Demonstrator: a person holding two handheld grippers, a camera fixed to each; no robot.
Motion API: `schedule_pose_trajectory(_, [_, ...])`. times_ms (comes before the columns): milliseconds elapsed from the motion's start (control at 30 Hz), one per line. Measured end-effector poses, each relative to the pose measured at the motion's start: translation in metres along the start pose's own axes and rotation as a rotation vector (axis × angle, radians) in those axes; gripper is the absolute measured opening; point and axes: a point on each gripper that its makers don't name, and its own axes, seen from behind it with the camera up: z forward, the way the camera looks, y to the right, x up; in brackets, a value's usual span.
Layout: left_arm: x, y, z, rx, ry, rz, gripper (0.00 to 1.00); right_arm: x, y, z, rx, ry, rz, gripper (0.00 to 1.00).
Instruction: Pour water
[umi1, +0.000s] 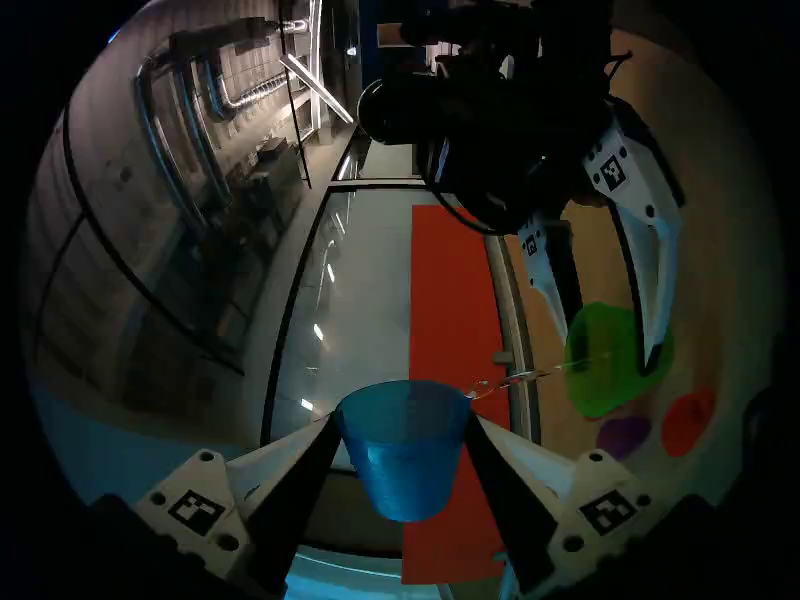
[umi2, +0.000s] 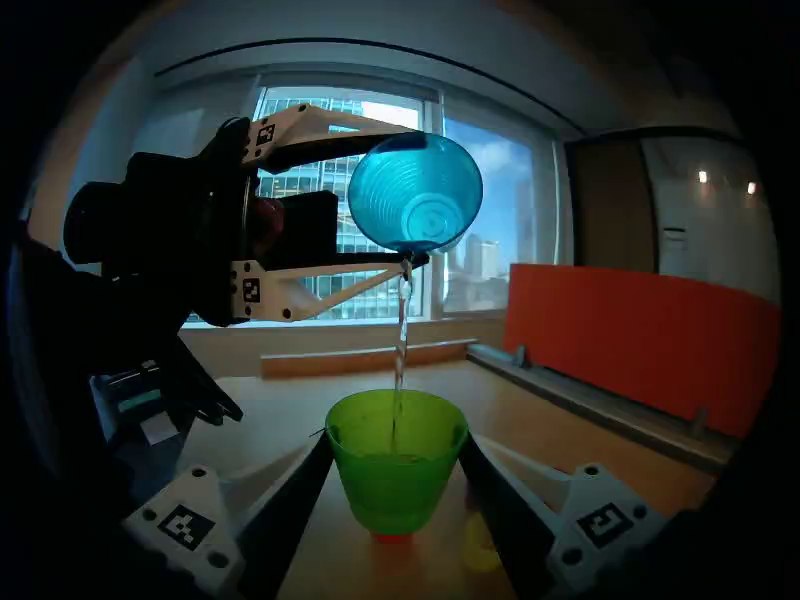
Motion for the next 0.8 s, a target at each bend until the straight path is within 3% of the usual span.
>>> schedule_pose_trajectory(300, [0.0032, -0.0045, -0.0031, 0.001, 0.005, 0.044, 0.88, -0.0002, 0.0001, 0.0005, -0.002, 0.0, 0.001, 0.9])
schedule_pose_trajectory(800, [0.0085, 0.0027, -0.004, 0.007, 0.008, 0.103, 0.87, -0.0004, 0.0004, -0.0001, -0.003, 0.001, -0.001, 0.9])
